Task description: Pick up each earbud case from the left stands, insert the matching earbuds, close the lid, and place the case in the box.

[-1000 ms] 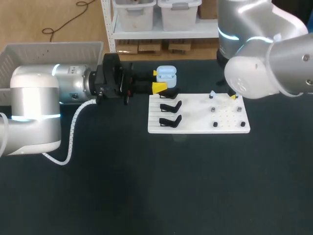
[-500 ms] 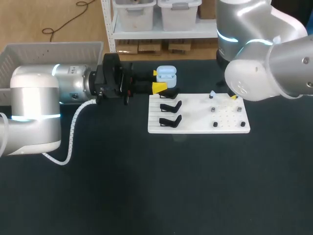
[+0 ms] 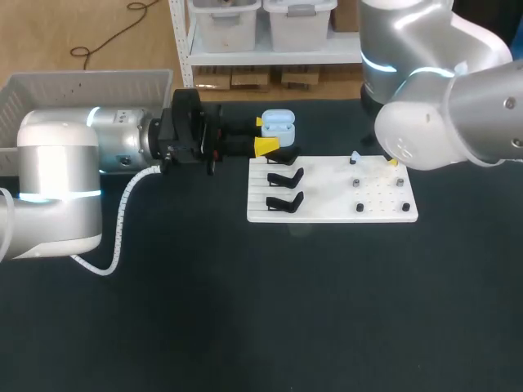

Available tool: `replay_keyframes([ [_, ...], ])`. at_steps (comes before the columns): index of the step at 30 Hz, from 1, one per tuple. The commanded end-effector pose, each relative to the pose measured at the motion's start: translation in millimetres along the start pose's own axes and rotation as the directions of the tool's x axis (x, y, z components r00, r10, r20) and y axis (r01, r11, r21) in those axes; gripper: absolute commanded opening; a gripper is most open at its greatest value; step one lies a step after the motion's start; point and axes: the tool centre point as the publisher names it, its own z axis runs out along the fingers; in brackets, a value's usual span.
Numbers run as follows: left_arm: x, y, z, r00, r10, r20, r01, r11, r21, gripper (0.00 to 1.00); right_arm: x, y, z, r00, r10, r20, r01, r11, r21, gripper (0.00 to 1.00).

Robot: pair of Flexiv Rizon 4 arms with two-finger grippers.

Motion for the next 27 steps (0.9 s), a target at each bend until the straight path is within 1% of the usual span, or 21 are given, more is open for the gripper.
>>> replay_keyframes([
  [1, 0.4, -1.0, -0.4, 1.000, 0.002, 0.001, -0.002, 1.000, -0.003, 0.00, 2.8, 1.2, -0.3, 1.000, 0.004, 0.004, -0.004, 1.000, 0.007, 0.00],
  [5, 0.4, -1.0, -0.4, 1.000, 0.002, 0.001, -0.002, 1.000, -0.003, 0.00, 7.1, 1.3, -8.8, 1.000, 0.012, 0.014, -0.012, 1.000, 0.012, 0.00],
  [8, 0.4, -1.0, -0.4, 1.000, 0.002, 0.001, -0.002, 1.000, -0.003, 0.00, 11.3, 3.8, -22.6, 1.000, 0.016, 0.024, -0.016, 1.000, 0.024, 0.00],
  [13, 0.4, -1.0, -0.4, 1.000, 0.002, 0.001, -0.002, 1.000, -0.003, 0.00, 21.3, 11.5, -52.2, 0.999, 0.026, 0.035, -0.027, 0.999, 0.037, 0.00],
  [17, 0.4, -1.0, -0.4, 1.000, 0.002, 0.001, -0.002, 1.000, -0.003, 0.00, 30.9, 20.0, -85.5, 0.999, 0.036, 0.040, -0.038, 0.998, 0.055, 0.00],
  [18, 0.4, -1.0, -0.4, 1.000, 0.002, 0.001, -0.002, 1.000, -0.003, 0.00, 32.7, 22.1, -93.9, 0.999, 0.037, 0.027, -0.039, 0.997, 0.063, 0.00],
  [22, 0.4, -1.0, -0.4, 1.000, 0.002, 0.001, -0.002, 1.000, -0.003, 0.00, 39.1, 36.9, -136.1, 0.997, 0.071, -0.033, -0.069, 0.996, 0.053, 0.00],
  [25, 0.4, -1.0, -0.4, 1.000, 0.002, 0.001, -0.002, 1.000, -0.003, 0.00, 43.0, 49.4, -166.8, 0.989, 0.119, -0.084, -0.117, 0.993, 0.035, 0.00],
  [27, 0.4, -1.0, -0.4, 1.000, 0.002, 0.001, -0.002, 1.000, -0.003, 0.00, 45.0, 57.5, -184.3, 0.982, 0.150, -0.116, -0.151, 0.989, 0.003, 0.00],
])
